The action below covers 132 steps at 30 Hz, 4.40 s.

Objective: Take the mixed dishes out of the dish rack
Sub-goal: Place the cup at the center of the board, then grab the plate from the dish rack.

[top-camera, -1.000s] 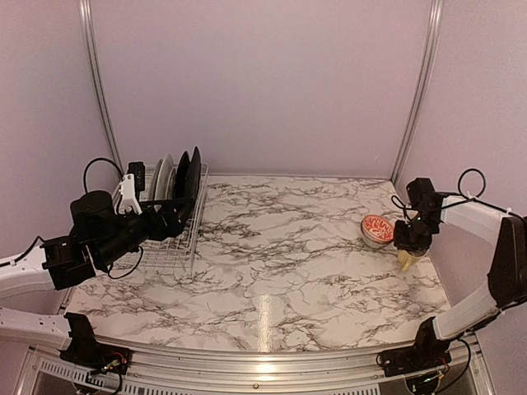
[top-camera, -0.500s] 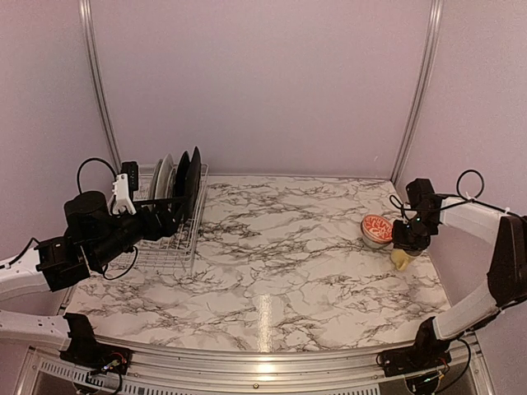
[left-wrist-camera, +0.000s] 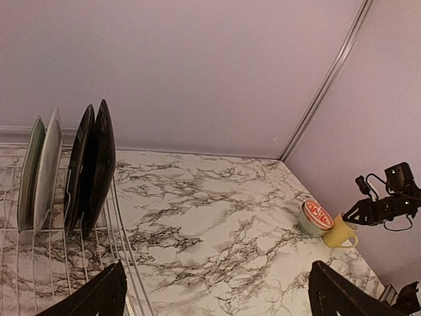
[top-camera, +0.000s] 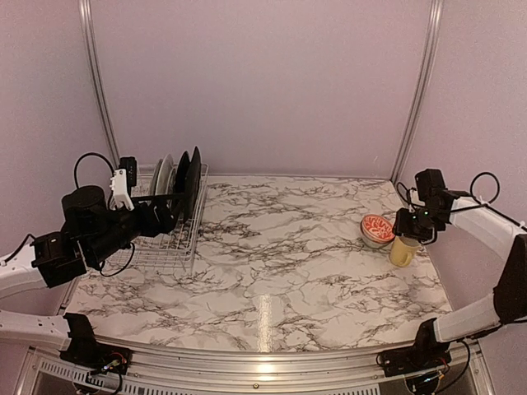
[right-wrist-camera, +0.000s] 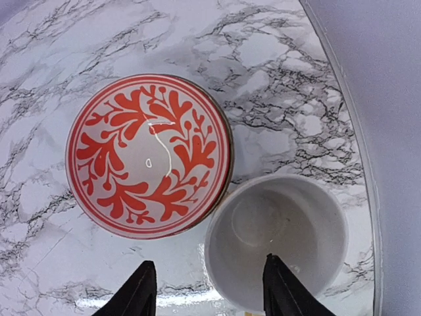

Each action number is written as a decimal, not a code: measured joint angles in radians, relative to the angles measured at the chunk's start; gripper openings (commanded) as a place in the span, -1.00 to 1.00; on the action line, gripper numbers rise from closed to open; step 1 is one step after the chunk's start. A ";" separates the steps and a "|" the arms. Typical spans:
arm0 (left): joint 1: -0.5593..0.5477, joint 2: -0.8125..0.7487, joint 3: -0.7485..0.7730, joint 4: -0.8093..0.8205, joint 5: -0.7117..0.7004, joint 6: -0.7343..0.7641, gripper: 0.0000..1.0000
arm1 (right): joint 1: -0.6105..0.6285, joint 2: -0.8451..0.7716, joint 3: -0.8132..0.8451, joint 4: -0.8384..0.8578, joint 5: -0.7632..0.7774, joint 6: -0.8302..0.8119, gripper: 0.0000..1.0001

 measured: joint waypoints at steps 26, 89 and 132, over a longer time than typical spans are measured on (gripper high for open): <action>0.324 0.091 0.370 -0.503 -0.062 -0.021 0.98 | 0.119 -0.311 -0.025 0.195 -0.388 -0.046 0.55; 0.867 1.053 0.890 -0.463 0.846 0.085 -0.69 | 0.125 -0.288 -0.072 0.371 -0.571 0.061 0.68; 0.865 0.527 0.613 -0.386 0.640 0.108 -1.00 | 0.132 -0.304 -0.102 0.419 -0.585 0.120 0.64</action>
